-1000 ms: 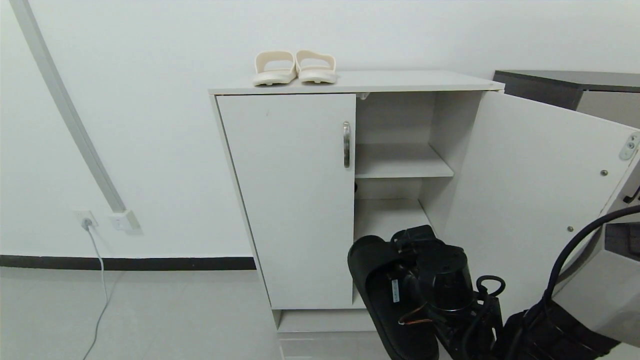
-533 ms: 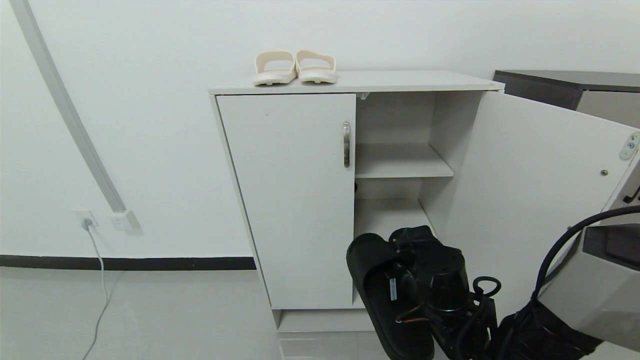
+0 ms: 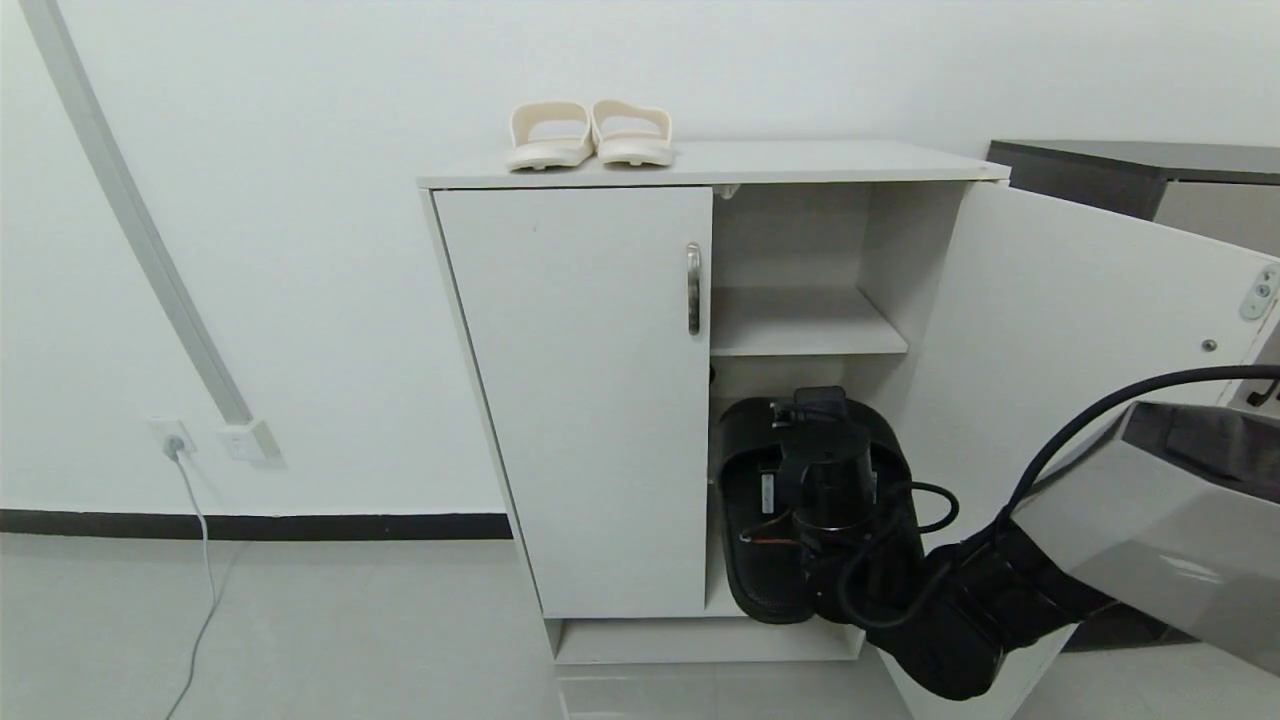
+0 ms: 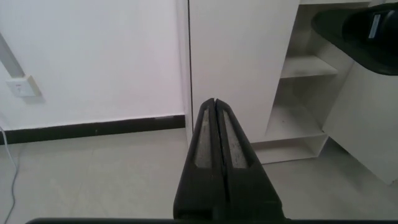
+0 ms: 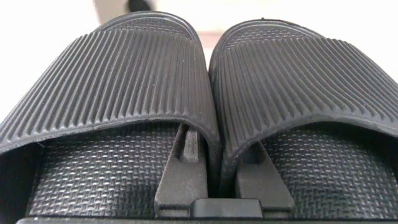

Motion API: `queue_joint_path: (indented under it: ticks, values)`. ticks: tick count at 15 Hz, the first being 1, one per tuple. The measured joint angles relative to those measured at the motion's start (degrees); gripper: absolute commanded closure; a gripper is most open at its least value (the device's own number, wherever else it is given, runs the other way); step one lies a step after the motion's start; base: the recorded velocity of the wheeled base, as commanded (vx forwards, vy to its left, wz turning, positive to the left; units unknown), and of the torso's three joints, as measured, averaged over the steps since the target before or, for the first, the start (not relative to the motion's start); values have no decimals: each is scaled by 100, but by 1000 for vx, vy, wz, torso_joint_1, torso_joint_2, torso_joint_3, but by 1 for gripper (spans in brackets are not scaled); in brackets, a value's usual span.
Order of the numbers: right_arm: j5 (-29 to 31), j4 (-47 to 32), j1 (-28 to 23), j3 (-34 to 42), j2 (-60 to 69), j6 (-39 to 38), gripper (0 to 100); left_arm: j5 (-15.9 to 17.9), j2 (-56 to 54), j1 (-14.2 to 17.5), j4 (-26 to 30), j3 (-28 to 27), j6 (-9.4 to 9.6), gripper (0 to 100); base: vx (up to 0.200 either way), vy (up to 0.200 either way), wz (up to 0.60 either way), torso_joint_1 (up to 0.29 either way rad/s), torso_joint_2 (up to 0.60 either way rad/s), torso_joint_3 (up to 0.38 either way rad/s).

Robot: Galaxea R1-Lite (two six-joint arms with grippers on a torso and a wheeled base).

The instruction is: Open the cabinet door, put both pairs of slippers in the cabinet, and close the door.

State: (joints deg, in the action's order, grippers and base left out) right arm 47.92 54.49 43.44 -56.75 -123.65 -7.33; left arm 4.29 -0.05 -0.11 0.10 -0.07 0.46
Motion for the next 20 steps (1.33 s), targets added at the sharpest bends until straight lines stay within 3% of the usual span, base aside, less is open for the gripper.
queue_joint_path:
  ticks: [6,20]
  values:
    - [137,-2,-99,-55,-72,-6,100,0,0,0,0,-2,-2,100,0,-200,0,3,2,2]
    - [-334,323,-30,441,-221,-20,100,0,2,0,-2,-2,-33,100,0,0,0,0,0,0]
